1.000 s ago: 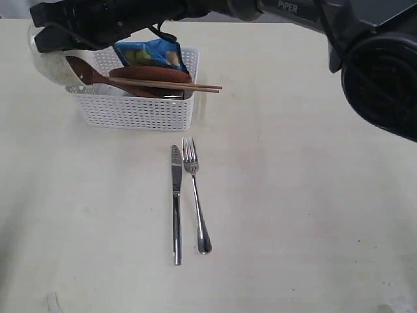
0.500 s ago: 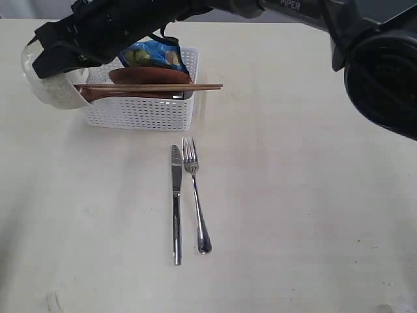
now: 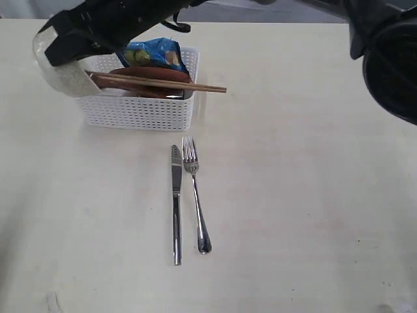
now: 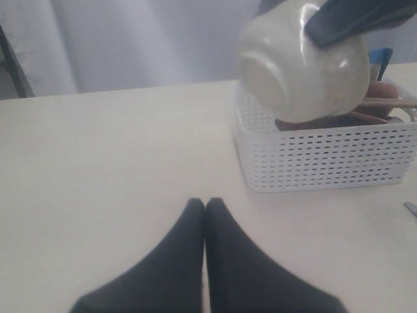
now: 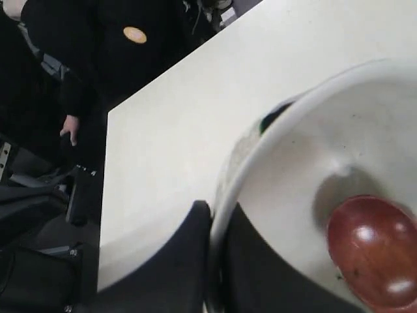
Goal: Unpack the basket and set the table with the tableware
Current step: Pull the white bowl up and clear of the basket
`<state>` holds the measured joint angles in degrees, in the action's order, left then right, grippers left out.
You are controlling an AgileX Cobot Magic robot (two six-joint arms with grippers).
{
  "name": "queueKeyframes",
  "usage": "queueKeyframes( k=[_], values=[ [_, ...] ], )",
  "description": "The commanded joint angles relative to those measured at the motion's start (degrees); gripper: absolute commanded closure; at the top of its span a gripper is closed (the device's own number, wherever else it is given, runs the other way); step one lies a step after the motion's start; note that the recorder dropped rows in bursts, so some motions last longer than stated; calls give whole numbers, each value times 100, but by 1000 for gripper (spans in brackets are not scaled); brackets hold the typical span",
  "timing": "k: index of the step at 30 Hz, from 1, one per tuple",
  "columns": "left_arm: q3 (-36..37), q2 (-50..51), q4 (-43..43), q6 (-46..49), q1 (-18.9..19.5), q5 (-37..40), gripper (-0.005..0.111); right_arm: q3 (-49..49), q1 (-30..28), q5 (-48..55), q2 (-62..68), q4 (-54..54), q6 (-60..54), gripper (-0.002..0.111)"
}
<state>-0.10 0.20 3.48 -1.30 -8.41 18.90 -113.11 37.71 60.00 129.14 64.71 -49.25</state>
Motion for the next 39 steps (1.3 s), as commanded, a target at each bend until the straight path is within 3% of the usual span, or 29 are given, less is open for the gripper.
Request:
queueKeyframes(
  k=[1, 18, 39],
  values=[
    [10, -20, -26, 2, -36, -56, 107, -10, -155, 10, -165, 170, 2, 109],
    [10, -20, -26, 2, -36, -56, 107, -10, -158, -608, -153, 1039, -391, 109],
    [10, -20, -26, 2, -36, -56, 107, -10, -146, -1514, -141, 1054, -458, 109]
  ],
)
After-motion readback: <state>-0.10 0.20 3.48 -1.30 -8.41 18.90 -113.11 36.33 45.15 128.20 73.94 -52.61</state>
